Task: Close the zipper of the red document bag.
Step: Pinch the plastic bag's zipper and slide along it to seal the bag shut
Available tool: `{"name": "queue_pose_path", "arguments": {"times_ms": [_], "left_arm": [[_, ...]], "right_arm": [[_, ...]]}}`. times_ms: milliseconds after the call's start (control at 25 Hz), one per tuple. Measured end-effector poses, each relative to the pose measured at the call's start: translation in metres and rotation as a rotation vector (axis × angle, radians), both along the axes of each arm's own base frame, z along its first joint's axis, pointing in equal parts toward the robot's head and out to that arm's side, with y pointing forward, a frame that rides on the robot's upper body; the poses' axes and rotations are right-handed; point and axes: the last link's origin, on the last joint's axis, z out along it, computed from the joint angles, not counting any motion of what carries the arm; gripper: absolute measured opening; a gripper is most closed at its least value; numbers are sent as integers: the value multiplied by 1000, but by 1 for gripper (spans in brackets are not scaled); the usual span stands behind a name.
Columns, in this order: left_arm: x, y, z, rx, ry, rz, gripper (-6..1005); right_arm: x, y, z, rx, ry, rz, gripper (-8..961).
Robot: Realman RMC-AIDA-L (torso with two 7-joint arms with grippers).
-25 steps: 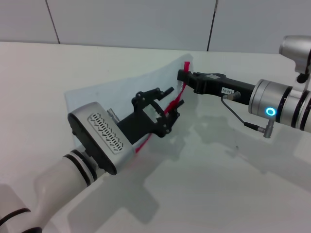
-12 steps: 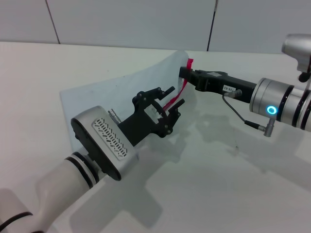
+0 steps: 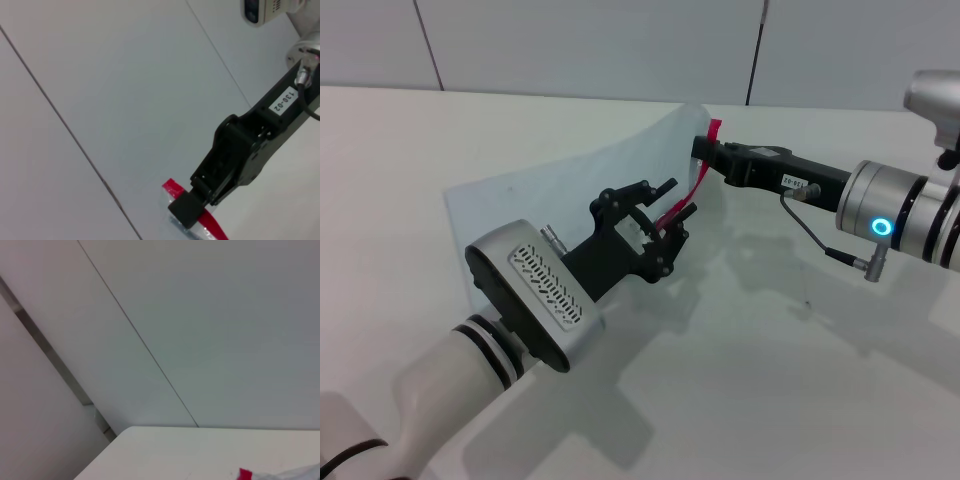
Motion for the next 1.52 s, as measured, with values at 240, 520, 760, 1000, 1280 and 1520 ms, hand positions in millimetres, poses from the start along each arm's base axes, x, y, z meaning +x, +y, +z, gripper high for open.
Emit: {"name": "queue_pose_path", "arguments": {"times_ms": [240,520,760,1000,1280,1520], "left_arm": [[-1,1,1,6,1,4,295],[0,0,0,8,16,-8,260],[1,-1,-1,4,19,-14,255],[1,-1,-1,2,22,-18,212],[0,-1,-1,3,21,-15,150],[0,-1,-1,4,22,-14,120]], "right_arm": [[0,0,0,0,-2,1,13],[0,0,0,2,-4,5,14],[0,0,0,4,-5,6,14],[1,0,-1,5,-13,0,13],[1,0,-2,3,-16,2,13],[2,0,-1,6,-17,1,14]]}}
